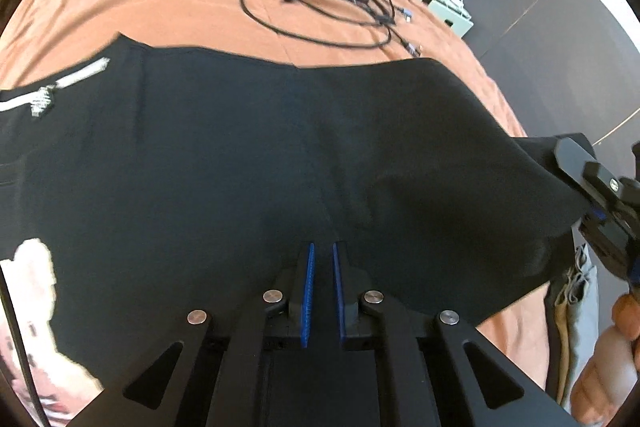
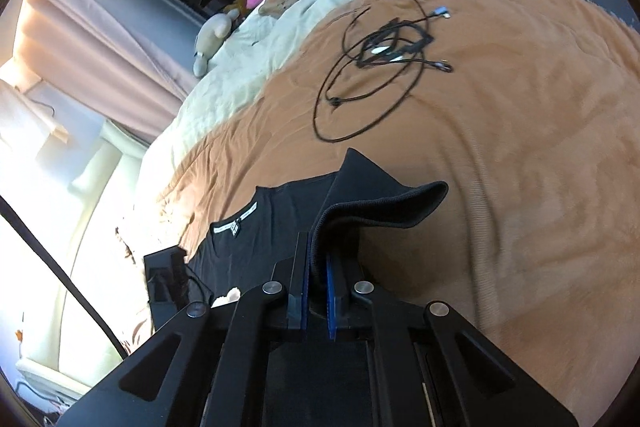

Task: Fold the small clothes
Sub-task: 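Fold the held side over the shirt body with the right tool and release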

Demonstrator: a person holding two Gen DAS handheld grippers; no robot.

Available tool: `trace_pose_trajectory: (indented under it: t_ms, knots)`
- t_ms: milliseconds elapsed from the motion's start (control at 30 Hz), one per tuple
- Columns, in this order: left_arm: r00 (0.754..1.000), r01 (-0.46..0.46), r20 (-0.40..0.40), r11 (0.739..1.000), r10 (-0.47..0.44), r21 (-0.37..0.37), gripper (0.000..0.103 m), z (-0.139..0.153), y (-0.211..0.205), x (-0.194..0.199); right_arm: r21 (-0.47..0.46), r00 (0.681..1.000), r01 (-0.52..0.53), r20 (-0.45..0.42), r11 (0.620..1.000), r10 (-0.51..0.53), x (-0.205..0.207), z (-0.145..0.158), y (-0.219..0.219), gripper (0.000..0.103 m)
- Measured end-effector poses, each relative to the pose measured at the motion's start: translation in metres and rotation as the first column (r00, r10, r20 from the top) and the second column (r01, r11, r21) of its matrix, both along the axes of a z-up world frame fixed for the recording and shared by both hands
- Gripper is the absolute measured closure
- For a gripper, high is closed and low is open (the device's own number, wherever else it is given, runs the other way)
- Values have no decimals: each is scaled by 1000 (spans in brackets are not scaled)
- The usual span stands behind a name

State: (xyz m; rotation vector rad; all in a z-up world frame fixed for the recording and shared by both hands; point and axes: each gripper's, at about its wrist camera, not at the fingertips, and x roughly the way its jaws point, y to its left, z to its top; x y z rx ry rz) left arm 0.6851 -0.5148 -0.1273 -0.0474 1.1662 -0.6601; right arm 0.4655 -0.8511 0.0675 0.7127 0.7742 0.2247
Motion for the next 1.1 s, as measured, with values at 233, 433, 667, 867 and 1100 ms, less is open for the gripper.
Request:
trace_pose_trajectory:
  t_ms: [233, 433, 667, 867, 1100]
  knots:
    - [997, -70, 10, 997, 71, -25, 94, 28, 67, -2, -54, 999, -41, -21, 998, 40, 19, 23, 48, 100]
    - [991, -131, 12, 991, 131, -33, 94, 40, 123, -1, -88, 995, -80, -61, 993, 75, 37, 25, 96, 100]
    - [981, -194, 2, 981, 194, -16, 94, 41, 185, 0, -108, 987, -125, -111, 986, 113, 58, 12, 150, 98]
    - [968, -252, 5, 968, 252, 0, 49, 39, 219, 2, -146, 974, -197, -143, 969, 177, 70, 8, 190, 18]
    - [971, -240, 8, 971, 240, -14, 45, 38, 217, 1, -154, 989, -138, -83, 978, 126, 39, 11, 159, 18]
